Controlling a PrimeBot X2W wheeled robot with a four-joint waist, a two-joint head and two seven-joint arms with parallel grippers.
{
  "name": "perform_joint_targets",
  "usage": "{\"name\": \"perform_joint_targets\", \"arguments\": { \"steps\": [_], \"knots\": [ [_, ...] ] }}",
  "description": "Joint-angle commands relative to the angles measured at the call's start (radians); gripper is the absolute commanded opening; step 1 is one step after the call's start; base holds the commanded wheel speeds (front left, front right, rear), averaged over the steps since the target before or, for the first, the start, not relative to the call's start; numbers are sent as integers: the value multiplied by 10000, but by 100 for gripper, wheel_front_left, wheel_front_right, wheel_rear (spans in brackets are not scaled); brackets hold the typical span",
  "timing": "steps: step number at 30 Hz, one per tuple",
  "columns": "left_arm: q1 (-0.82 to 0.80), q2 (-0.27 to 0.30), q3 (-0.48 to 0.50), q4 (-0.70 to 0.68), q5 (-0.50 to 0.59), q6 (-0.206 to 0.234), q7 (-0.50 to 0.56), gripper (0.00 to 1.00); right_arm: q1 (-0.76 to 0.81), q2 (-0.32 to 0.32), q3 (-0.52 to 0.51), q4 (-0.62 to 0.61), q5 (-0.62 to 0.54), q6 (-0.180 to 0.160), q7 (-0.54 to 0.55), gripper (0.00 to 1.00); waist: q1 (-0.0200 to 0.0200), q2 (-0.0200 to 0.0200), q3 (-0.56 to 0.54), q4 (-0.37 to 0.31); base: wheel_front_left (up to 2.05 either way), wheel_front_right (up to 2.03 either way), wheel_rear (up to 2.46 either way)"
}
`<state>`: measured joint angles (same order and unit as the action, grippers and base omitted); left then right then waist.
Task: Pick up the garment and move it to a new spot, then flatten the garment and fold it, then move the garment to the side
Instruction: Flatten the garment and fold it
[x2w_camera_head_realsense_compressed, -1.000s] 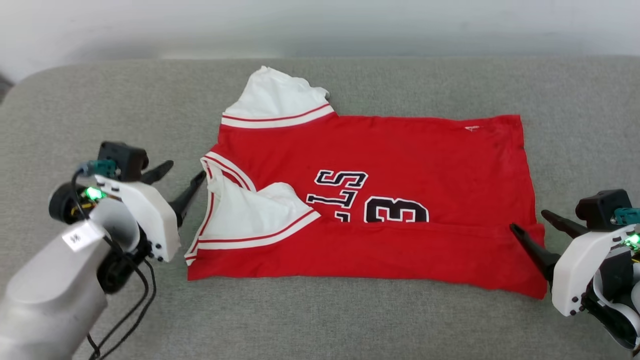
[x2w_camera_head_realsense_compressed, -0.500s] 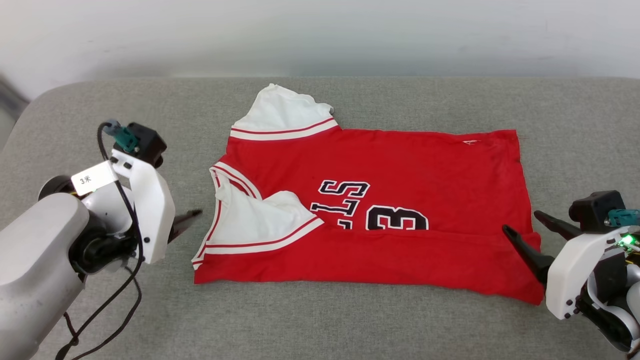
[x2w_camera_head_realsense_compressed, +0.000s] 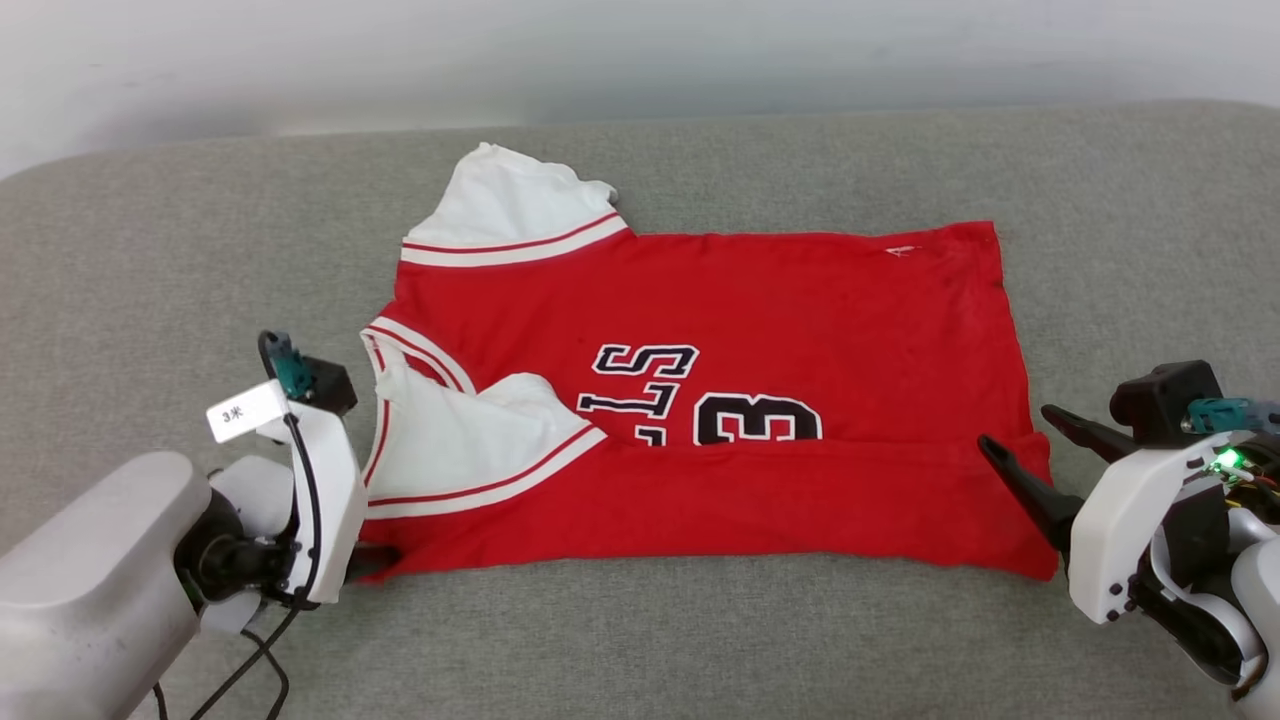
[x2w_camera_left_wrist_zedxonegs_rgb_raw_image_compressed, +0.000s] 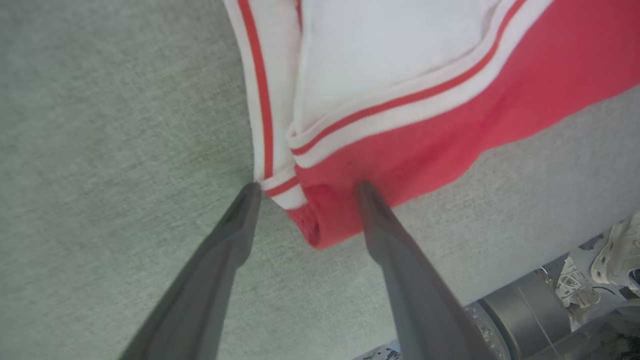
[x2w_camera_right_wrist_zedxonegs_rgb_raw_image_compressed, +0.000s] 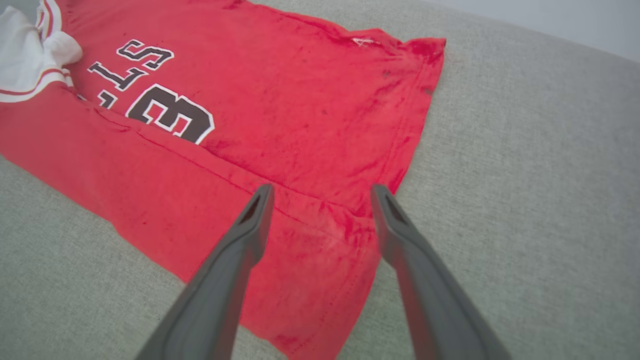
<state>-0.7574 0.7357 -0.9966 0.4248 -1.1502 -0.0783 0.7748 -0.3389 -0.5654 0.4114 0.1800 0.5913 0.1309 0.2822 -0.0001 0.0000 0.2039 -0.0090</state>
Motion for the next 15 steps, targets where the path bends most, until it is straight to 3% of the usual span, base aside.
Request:
{"name": "perform_joint_targets", "arguments": {
  "steps": [1, 8, 9, 10, 11, 15],
  "knots": [
    [208, -100, -119, 217, -44, -16, 90, 100, -161, 63, 54, 34, 57, -3, -22, 100, 1, 0, 90, -101, 0, 0, 0],
    [629, -415, -456, 776, -153, -256, 166, 100, -368, 12, 175, 178, 160, -5, -58, 100, 1, 0, 77, -196, 0, 0, 0],
    [663, -459, -484, 826, -161, -274, 134, 50, -384, -17, 175, 203, 184, -3, -54, 100, 1, 0, 43, -184, 0, 0, 0],
    [670, -486, -495, 852, -150, -313, 86, 9, -400, -48, 190, 214, 177, -5, -33, 100, 1, 0, 13, -176, 0, 0, 0],
    [656, -510, -474, 836, -182, -360, 0, 0, -431, -80, 206, 210, 177, -3, -7, 100, 1, 0, -25, -164, 0, 0, 0],
    [555, -313, -402, 611, -101, -455, -491, 0, -768, -305, 255, 103, 214, -5, 177, 100, 1, 0, -220, -137, 0, 0, 0]
  ]
}}
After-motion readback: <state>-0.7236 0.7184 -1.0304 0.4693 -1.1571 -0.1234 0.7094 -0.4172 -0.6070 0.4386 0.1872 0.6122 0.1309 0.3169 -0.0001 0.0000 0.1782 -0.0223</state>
